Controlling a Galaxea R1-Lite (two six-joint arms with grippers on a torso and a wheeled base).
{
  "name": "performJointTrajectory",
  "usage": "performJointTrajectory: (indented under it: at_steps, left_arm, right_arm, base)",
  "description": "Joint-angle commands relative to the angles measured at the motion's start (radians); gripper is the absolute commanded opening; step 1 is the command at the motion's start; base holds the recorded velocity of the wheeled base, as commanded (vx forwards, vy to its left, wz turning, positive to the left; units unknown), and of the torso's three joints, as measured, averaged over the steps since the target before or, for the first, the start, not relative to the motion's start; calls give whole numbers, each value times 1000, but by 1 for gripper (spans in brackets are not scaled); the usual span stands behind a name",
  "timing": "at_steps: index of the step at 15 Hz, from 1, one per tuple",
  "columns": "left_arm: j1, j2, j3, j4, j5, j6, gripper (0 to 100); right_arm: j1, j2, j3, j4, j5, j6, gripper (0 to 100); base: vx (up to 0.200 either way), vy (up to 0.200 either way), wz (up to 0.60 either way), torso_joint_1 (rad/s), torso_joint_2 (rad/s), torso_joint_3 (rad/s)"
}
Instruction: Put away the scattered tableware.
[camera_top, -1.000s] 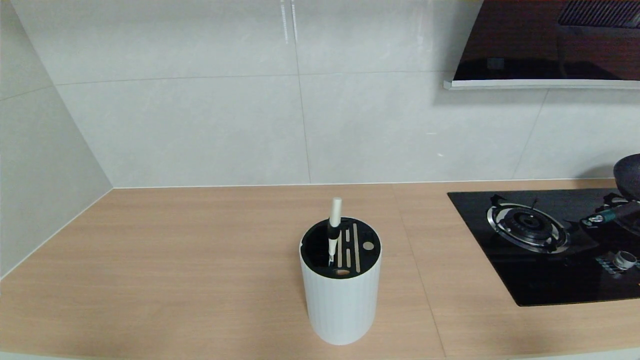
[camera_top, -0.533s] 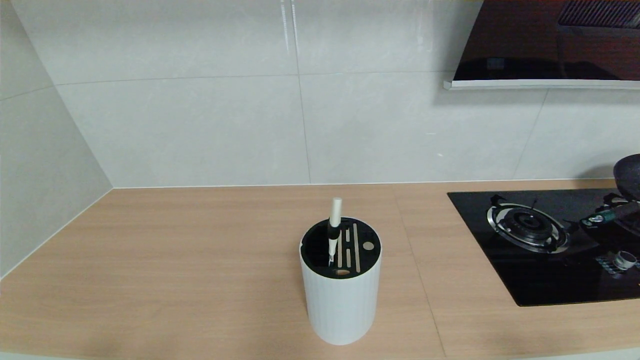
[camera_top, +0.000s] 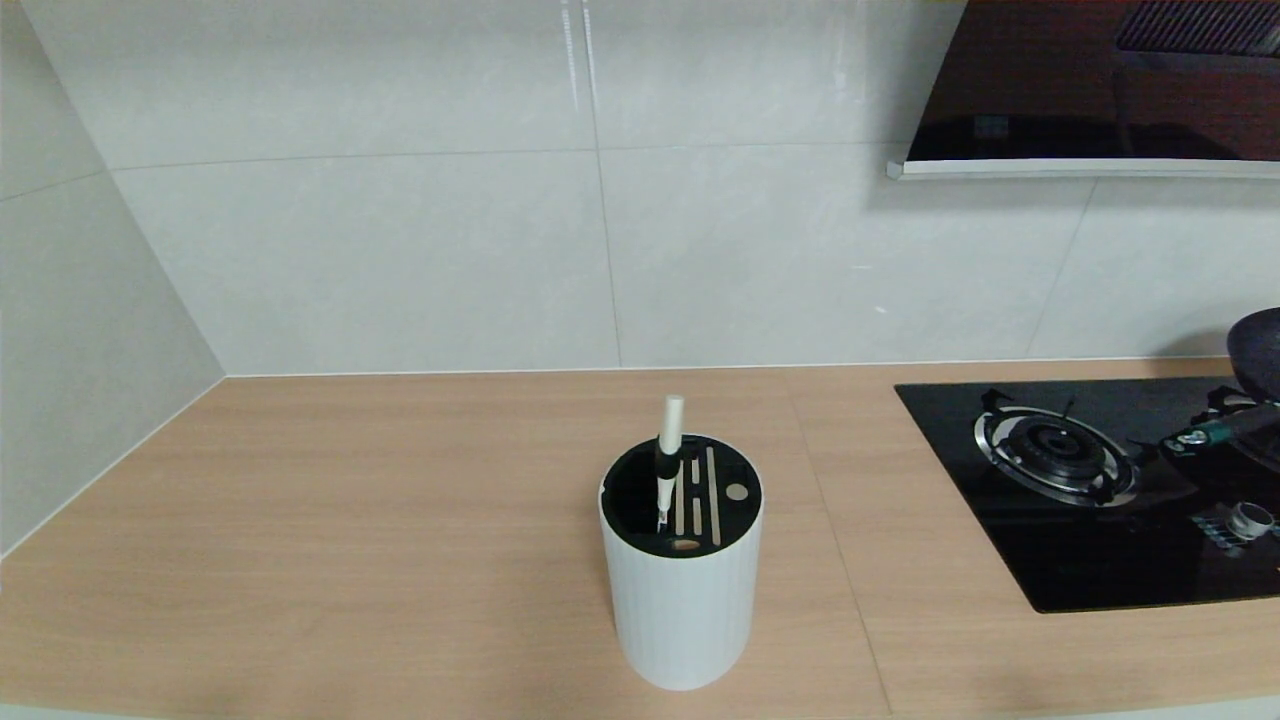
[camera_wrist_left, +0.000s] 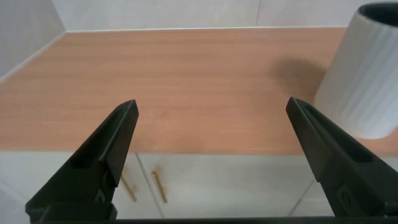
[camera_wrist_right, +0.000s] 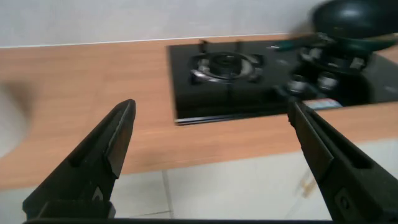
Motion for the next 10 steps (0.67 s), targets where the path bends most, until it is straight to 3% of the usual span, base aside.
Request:
performJointTrajectory:
  at_steps: [1, 2, 5, 8, 10]
  left_arm:
    - [1, 2, 0, -1, 0, 4, 100]
    - [1, 2, 0, 1, 0, 25, 100]
    - [-1, 11, 0, 1, -4, 47, 100]
    - [-1, 2, 0, -1, -3, -1, 100]
    - [-1, 2, 0, -1, -3, -1, 100]
  right_arm:
    - [0, 2, 1, 6, 55, 0, 100]
    - [-2, 3, 2, 52, 88, -4, 100]
    - [-2, 3, 2, 46, 82, 14, 100]
    - [-2, 2, 2, 43, 81, 62, 100]
    - [-2, 2, 4, 43, 81, 60, 100]
  base:
    - [0, 0, 0, 0, 0, 0]
    - [0, 0, 0, 0, 0, 0]
    - [0, 0, 0, 0, 0, 0]
    - [0, 0, 0, 0, 0, 0]
    - [0, 0, 0, 0, 0, 0]
